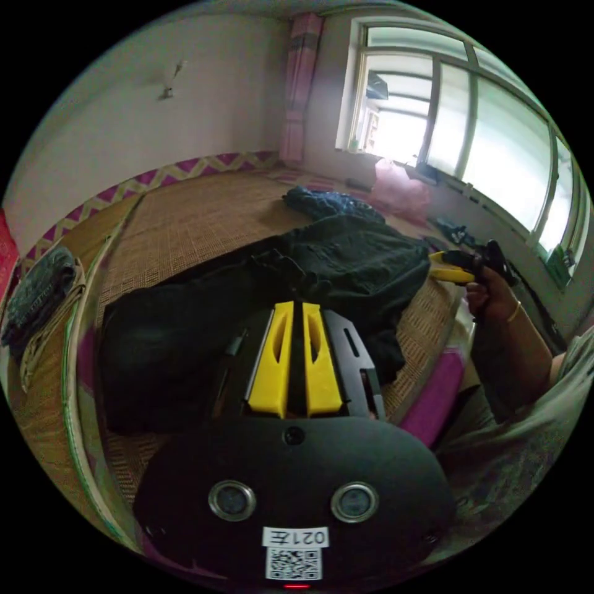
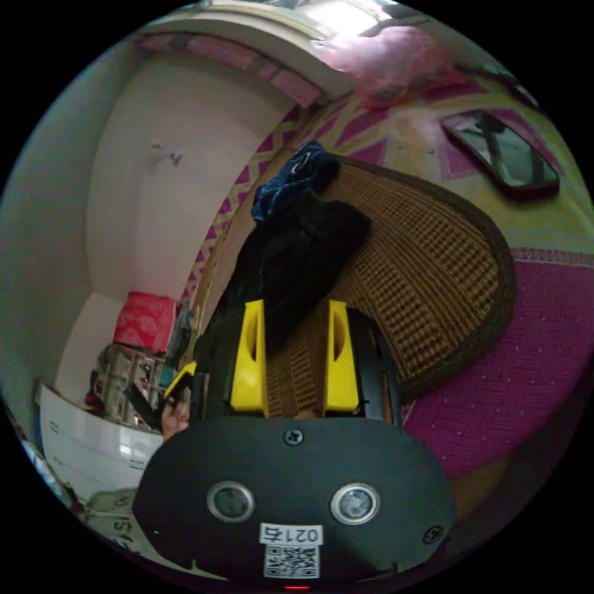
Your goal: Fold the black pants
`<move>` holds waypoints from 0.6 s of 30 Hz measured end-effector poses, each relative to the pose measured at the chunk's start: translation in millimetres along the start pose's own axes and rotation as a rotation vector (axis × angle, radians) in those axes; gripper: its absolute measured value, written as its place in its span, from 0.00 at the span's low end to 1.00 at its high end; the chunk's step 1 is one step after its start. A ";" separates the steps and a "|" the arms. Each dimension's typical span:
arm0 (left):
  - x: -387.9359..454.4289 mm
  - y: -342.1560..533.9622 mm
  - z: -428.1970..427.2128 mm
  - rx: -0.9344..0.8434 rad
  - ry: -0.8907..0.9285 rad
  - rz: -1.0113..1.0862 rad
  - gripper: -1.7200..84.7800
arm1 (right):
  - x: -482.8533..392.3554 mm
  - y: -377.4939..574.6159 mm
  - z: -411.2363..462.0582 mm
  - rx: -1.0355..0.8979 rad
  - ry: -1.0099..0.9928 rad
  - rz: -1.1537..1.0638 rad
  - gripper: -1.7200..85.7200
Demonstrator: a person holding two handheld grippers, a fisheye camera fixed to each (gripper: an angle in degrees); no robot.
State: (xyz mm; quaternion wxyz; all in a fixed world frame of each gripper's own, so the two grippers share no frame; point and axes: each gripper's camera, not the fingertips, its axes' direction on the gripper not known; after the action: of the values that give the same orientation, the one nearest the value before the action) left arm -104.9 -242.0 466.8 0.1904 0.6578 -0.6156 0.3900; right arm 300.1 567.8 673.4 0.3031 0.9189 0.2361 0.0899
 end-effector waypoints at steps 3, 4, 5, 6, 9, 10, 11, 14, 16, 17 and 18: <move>-8.7 15.5 -22.8 0.027 0.007 -0.018 0.01 | 8.3 -16.5 4.3 0.068 -0.051 0.089 0.18; -11.1 18.2 -26.9 0.030 0.011 -0.026 0.01 | 10.5 -19.9 6.2 0.084 -0.057 0.110 0.17; -17.1 23.7 -35.4 0.039 0.015 -0.048 0.01 | 17.9 -25.9 11.0 0.115 -0.082 0.167 0.15; -23.5 29.0 -43.3 0.044 0.025 -0.066 0.01 | 25.5 -31.1 16.8 0.135 -0.103 0.222 0.13; -40.4 43.0 -64.7 0.066 0.027 -0.099 0.01 | 35.2 -36.3 35.4 0.144 -0.192 0.290 0.10; -44.3 46.1 -69.1 0.069 0.025 -0.105 0.01 | 33.2 -35.6 37.5 0.143 -0.189 0.296 0.09; -52.1 52.4 -77.7 0.075 0.020 -0.114 0.01 | 22.8 -33.0 38.6 0.151 -0.189 0.283 0.07; -73.6 68.3 -98.4 0.085 0.012 -0.142 0.01 | -59.9 -24.3 29.2 0.213 -0.106 0.044 0.06; -87.5 77.2 -110.3 0.090 0.006 -0.160 0.01 | -139.8 -10.1 30.6 0.233 -0.023 -0.182 0.06; -97.2 83.1 -119.0 0.105 0.010 -0.176 0.01 | -199.8 7.1 39.1 0.236 0.038 -0.348 0.06; -107.0 88.2 -127.2 0.118 0.017 -0.193 0.01 | -260.5 31.2 54.6 0.231 0.102 -0.522 0.06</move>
State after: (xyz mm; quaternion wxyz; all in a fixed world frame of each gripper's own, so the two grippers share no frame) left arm -218.2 -93.3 445.8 0.1933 0.7208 -0.5236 0.4109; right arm 101.5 390.6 642.7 0.1970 0.8498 0.4882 0.0273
